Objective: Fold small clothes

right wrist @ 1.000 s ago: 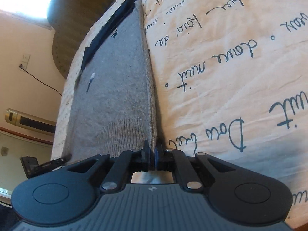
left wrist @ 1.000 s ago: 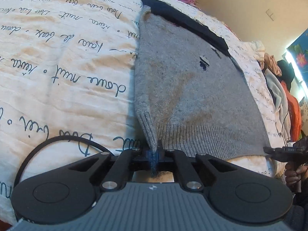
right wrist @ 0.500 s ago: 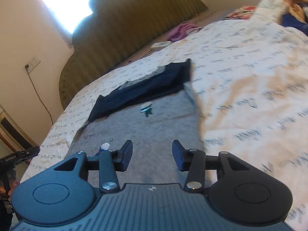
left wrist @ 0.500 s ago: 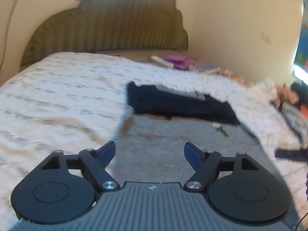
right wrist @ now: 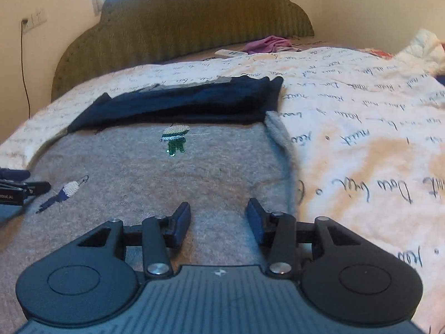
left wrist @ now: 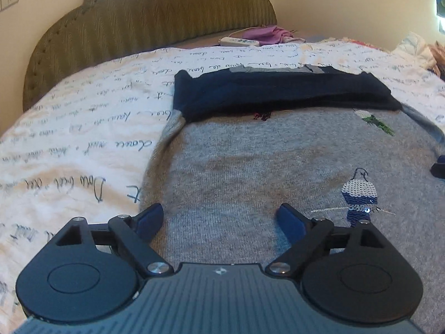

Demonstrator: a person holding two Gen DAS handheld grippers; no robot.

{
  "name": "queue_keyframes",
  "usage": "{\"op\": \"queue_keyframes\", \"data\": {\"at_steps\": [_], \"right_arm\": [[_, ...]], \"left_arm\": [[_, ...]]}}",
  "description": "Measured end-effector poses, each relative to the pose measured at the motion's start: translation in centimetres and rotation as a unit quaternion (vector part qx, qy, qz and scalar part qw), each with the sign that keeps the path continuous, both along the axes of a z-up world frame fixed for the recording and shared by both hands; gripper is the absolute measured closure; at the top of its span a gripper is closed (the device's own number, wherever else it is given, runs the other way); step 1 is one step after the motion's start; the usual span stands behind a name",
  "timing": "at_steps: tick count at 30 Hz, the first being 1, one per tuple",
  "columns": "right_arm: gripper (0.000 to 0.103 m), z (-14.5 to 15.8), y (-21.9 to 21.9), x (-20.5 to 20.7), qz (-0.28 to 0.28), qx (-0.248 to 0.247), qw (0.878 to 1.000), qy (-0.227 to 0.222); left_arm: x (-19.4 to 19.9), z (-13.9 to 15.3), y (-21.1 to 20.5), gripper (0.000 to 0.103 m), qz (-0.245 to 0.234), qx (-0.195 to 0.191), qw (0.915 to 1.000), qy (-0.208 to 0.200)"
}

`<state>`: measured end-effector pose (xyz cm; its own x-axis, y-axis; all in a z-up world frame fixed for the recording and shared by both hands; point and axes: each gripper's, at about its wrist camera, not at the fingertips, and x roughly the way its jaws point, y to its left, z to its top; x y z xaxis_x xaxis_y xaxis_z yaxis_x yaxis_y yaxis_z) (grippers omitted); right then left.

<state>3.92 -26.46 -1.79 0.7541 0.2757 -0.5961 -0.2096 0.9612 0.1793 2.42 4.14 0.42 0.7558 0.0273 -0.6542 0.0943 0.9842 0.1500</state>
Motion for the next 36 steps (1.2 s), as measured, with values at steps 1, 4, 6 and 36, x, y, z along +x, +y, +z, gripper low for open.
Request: {"op": "queue_keyframes", "data": {"at_steps": [1,4,6,36], "right_arm": [[0.059,0.5,0.4,0.2,0.006,-0.014,1.0,0.007],[0.058,3.1,0.5,1.3,-0.009,-0.023,1.0,-0.007],[0.058,4.5,0.1,2.4,-0.024,-0.018,0.998,-0.048],[0.03,1.6,7.2,-0.3,-0.022,-0.081,0.996,0.04]], "left_arm": [[0.0,0.6,-0.3,0.022,-0.005,0.004,1.0,-0.003],[0.7,2.4,-1.4,0.021,-0.016,0.003,0.9994,-0.032],[3.0,2.6,-2.2,0.021,-0.008,0.021,0.999,-0.039],[-1.5,0.5,-4.6,0.01,0.015,-0.031,0.9989,0.032]]}}
